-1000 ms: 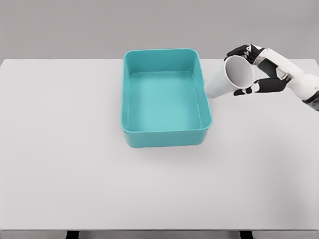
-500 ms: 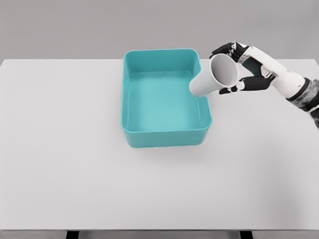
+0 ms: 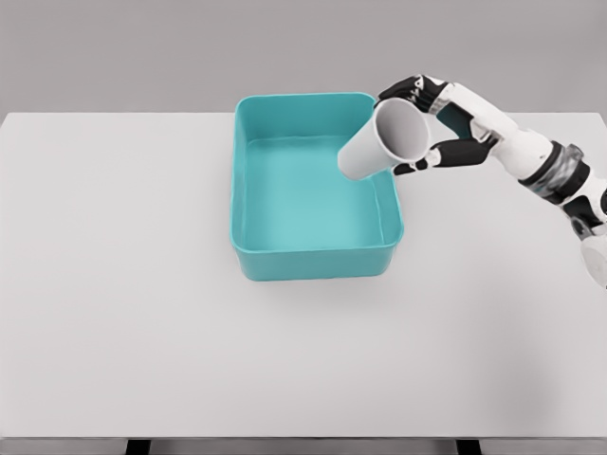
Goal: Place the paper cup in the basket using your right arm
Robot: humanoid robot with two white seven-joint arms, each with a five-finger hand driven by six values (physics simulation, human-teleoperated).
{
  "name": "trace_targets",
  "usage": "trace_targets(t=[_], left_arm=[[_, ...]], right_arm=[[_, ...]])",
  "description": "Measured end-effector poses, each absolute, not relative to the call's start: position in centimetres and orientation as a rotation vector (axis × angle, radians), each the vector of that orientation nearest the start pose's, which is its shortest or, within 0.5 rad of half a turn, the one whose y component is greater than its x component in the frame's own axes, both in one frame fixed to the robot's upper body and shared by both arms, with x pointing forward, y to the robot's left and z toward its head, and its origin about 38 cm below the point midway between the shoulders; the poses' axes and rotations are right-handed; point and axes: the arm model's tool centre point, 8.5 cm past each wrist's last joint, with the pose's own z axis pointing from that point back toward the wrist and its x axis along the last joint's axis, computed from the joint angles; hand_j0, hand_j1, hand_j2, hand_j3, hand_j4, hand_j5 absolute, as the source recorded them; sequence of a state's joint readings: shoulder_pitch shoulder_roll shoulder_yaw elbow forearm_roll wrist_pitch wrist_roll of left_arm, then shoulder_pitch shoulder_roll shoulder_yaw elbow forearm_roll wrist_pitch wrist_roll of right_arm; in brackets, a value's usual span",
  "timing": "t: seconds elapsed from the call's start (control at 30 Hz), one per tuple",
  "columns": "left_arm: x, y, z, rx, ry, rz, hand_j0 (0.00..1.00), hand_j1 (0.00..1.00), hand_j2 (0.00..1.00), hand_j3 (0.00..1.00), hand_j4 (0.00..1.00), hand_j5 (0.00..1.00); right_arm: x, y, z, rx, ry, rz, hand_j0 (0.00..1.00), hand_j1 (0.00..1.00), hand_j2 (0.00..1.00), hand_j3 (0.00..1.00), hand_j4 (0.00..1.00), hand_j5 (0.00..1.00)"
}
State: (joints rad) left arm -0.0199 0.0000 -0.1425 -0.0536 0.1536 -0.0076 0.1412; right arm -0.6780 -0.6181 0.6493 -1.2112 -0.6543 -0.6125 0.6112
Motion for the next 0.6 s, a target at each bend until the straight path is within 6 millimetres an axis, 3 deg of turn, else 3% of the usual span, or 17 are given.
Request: trace_targets(t=[0.6], left_arm=[[3.2,28.1,-26.0,0.220,-0.081,0.013,1.00,1.00,1.00,1.00,1.00,1.00]], right_arm=[[48.5,-24.0,19.9,0.436,-1.896,1.120,0.62,0.62,0.62,0.62,0.62,0.62]])
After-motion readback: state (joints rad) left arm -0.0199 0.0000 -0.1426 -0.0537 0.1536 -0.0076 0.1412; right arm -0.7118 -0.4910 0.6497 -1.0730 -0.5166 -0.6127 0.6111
